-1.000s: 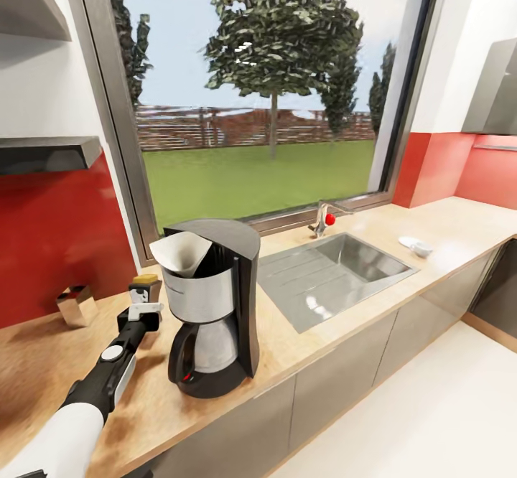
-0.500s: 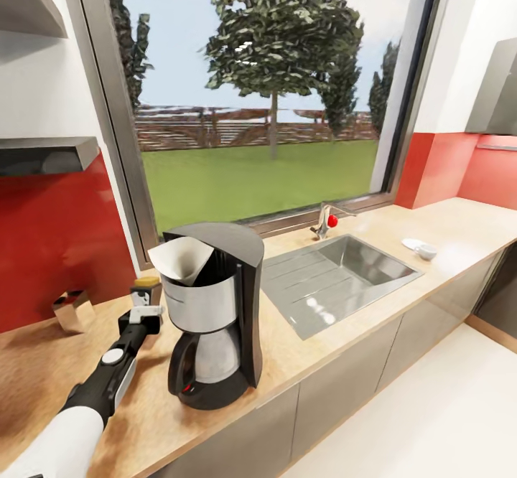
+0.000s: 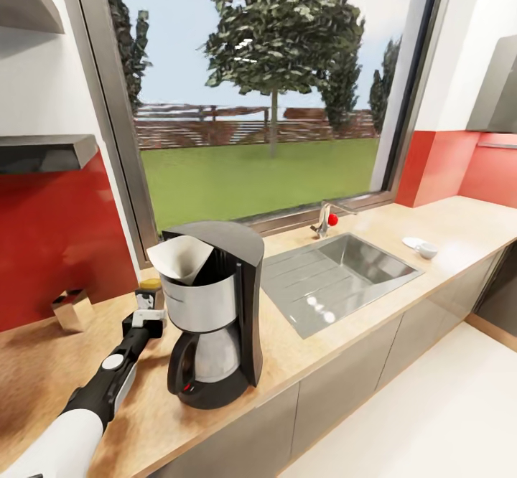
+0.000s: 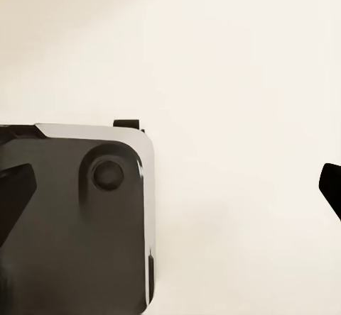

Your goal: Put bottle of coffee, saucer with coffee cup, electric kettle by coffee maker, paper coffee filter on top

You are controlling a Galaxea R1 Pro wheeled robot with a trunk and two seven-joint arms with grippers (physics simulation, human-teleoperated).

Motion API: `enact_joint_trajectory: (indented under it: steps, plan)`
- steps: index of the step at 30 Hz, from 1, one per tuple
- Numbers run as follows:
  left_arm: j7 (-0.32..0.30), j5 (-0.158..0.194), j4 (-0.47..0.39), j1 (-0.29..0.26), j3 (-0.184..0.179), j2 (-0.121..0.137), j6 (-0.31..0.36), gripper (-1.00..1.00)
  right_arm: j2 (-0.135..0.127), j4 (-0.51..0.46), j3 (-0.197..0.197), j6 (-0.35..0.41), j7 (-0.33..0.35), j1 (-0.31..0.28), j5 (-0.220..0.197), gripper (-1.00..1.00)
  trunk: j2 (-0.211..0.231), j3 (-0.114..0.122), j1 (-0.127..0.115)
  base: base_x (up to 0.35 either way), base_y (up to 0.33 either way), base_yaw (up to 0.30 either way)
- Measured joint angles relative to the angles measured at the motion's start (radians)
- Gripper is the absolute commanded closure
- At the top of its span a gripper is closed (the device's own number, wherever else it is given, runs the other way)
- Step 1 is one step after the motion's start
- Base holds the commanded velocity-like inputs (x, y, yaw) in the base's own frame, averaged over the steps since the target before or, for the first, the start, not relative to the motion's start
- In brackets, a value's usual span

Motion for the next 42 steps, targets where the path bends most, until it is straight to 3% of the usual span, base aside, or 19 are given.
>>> enact_joint_trajectory:
  steps: [8,15,28,42]
  plan:
    - [-0.001,0.001,0.002,0.000,0.000,0.001,-0.001,1.00,-0.001,-0.001,0.000,0.000,0.000,0.000,0.000,-1.00,0.000,-0.002,0.000,0.000,0.000,0.000]
    - [-0.003,0.001,0.005,0.000,0.000,0.001,-0.001,1.00,0.001,-0.001,0.000,0.001,0.001,0.000,0.000,-1.00,-0.028,-0.020,0.015,0.000,0.000,0.000]
    - [-0.002,0.001,-0.018,0.024,-0.001,-0.001,-0.006,1.00,0.043,-0.006,-0.001,0.002,0.000,0.000,0.000,-1.00,-0.028,-0.020,0.015,0.000,0.000,0.000]
    - [-0.001,0.011,-0.008,0.043,0.000,-0.001,-0.039,1.00,0.047,-0.006,-0.001,0.002,0.000,0.000,0.000,-1.00,-0.029,-0.020,0.015,0.000,0.000,0.000]
